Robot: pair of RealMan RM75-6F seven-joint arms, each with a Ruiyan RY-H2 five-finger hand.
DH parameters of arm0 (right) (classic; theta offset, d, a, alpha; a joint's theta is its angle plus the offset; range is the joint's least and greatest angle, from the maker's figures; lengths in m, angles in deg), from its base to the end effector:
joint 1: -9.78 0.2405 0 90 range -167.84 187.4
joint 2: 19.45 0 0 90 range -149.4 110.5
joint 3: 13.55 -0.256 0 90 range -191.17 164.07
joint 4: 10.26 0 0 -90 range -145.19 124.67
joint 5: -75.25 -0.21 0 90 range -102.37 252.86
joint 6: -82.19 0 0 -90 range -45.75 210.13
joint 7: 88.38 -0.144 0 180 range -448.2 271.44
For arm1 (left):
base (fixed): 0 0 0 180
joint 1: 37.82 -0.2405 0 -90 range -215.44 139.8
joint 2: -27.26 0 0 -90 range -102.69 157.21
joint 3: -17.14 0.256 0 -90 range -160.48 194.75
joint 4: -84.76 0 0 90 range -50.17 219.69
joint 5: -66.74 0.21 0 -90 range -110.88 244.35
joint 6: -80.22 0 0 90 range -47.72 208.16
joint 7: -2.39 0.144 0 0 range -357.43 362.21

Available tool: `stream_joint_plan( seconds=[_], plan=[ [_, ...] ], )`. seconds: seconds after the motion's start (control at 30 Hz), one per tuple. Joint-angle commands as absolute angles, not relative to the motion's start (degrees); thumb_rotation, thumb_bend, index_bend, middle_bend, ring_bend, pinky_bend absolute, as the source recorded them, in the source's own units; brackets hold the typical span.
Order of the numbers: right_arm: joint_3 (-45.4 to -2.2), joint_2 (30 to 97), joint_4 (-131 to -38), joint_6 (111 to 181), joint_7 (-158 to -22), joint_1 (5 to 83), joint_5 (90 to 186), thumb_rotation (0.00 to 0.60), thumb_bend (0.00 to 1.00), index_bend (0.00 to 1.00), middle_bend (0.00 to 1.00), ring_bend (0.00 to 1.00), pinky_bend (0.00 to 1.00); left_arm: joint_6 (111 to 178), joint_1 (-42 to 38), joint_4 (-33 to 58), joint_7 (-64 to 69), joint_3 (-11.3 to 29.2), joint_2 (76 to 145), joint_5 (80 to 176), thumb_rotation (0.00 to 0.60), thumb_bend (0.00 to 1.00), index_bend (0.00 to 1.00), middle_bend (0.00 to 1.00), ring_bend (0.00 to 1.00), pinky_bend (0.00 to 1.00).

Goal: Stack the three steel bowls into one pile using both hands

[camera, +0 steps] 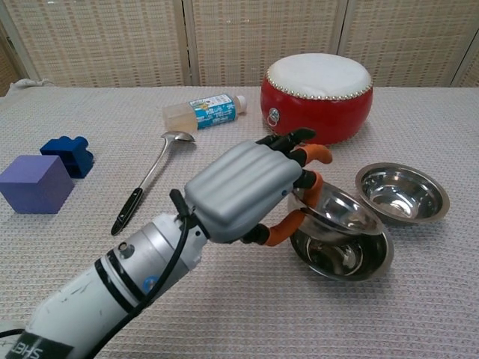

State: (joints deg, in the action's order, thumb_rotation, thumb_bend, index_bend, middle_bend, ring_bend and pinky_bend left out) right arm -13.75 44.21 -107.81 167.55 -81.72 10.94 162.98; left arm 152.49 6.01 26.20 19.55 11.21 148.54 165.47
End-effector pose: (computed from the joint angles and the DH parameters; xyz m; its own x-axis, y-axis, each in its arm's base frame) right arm -0.3030 -0.1503 0.1465 0.4273 -0.0728 0.9012 -0.9032 0.0116 0.4291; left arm -0.0394 0.2573 -0.1333 0.3601 -0.0970 0.9279 0.5693 -0.7651 -0.3010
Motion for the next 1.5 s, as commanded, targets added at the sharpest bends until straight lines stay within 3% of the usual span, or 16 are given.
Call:
stream_joint_plan(
  seconds=[0.03, 0.2, 0.5, 0.7, 1.03, 1.27, 1.5],
  plan=[
    [-13.9, 44.4, -107.8, 167.3, -81.5, 11.0, 162.7, 0.6, 0.08, 0.0, 0.0, 0.0, 0.0, 149.3, 6.6, 24.3, 22.0, 11.4, 147.7, 163.6, 0.6, 0.5, 0.14, 0.04, 0.0, 0.12],
    [-14.0, 44.4, -107.9, 167.6, -81.4, 10.9, 162.7, 0.6, 0.08, 0.0, 0.0, 0.0, 0.0, 148.1, 6.9, 20.9, 23.4, 11.3, 146.7, 163.0, 0.6, 0.46, 0.0, 0.02, 0.0, 0.11],
    [-13.8, 44.8, -107.9, 167.4, -80.3, 10.9, 163.0, 0.6, 0.08, 0.0, 0.0, 0.0, 0.0, 144.6, 5.6, 10.2, 28.7, 11.4, 139.4, 159.4, 0.6, 0.41, 0.0, 0.0, 0.0, 0.1],
    [-13.4, 45.9, -108.0, 166.7, -77.5, 11.1, 163.3, 0.6, 0.08, 0.0, 0.0, 0.0, 0.0, 148.2, 0.5, 5.0, 30.2, 13.2, 128.9, 157.3, 0.6, 0.4, 0.0, 0.0, 0.0, 0.1],
    [-14.5, 49.7, -106.5, 159.5, -70.6, 15.5, 161.1, 0.6, 0.08, 0.0, 0.0, 0.0, 0.0, 156.0, -9.6, 7.7, 22.3, 16.8, 116.9, 153.7, 0.6, 0.4, 0.0, 0.0, 0.0, 0.1],
    [-17.6, 54.0, -103.5, 149.8, -64.7, 22.8, 156.9, 0.6, 0.08, 0.0, 0.0, 0.0, 0.0, 157.7, -13.5, 14.8, 17.6, 16.9, 115.2, 151.4, 0.6, 0.4, 0.0, 0.0, 0.0, 0.08],
    [-19.4, 60.7, -97.9, 142.3, -60.4, 28.8, 152.0, 0.6, 0.1, 0.22, 0.0, 0.0, 0.0, 159.2, -14.8, 16.0, 15.5, 16.6, 114.5, 152.4, 0.6, 0.4, 0.0, 0.0, 0.0, 0.08]
  ],
)
